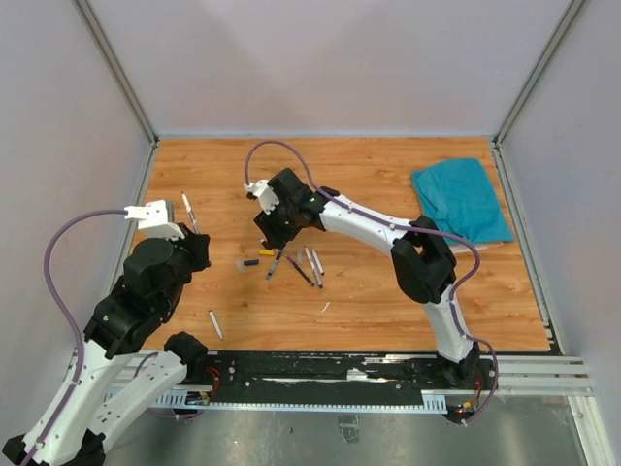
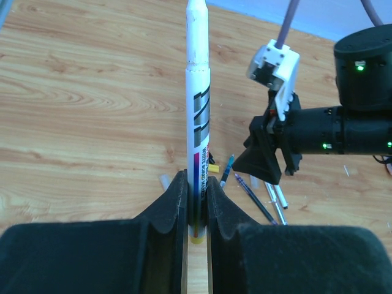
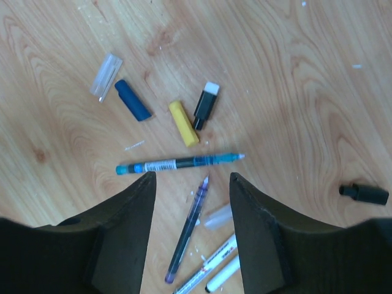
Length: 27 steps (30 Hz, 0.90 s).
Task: Insert the pens into the pen caps
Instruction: Move the pen cap to the center of the board.
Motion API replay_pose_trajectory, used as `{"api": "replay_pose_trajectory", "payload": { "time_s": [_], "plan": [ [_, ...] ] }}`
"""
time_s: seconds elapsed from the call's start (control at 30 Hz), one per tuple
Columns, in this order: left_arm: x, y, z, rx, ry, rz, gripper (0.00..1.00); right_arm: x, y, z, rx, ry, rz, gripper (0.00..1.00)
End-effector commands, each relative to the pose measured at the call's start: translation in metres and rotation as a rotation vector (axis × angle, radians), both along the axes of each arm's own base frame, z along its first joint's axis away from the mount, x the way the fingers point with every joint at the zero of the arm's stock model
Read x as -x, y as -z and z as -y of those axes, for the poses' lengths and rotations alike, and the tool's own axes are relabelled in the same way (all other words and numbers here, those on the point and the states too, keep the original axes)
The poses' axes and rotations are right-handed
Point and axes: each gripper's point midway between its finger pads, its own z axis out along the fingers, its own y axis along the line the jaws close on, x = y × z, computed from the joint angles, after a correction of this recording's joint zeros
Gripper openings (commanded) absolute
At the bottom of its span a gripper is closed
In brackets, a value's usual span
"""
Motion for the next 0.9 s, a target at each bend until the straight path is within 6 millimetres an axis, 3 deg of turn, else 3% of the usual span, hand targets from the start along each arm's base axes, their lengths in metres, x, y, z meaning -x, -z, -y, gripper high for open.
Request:
{"api": "replay_pose_trajectory", "payload": {
  "time_s": [0.0, 0.23, 0.43, 0.87],
  "plan": [
    [-0.005, 0.000, -0.003, 0.003, -0.026, 0.016, 0.01, 0.006, 0.008, -0.017, 0.045, -0.090, 0.012, 0.52],
    [-0.006, 0.002, -0.004, -0.005, -0.035, 0.009, 0.01, 0.000, 0.029, -0.035, 0.077, -0.111, -0.001, 0.50],
    [-0.006, 0.001, -0.004, -0.003, -0.036, 0.013, 0.00, 0.001, 0.044, -0.037, 0.113, -0.123, -0.011, 0.49],
    [-0.009, 0.006, -0.001, -0.012, -0.030, -0.004, 0.00, 0.023, 0.063, -0.045, 0.124, -0.183, -0.069, 0.49]
  ]
}}
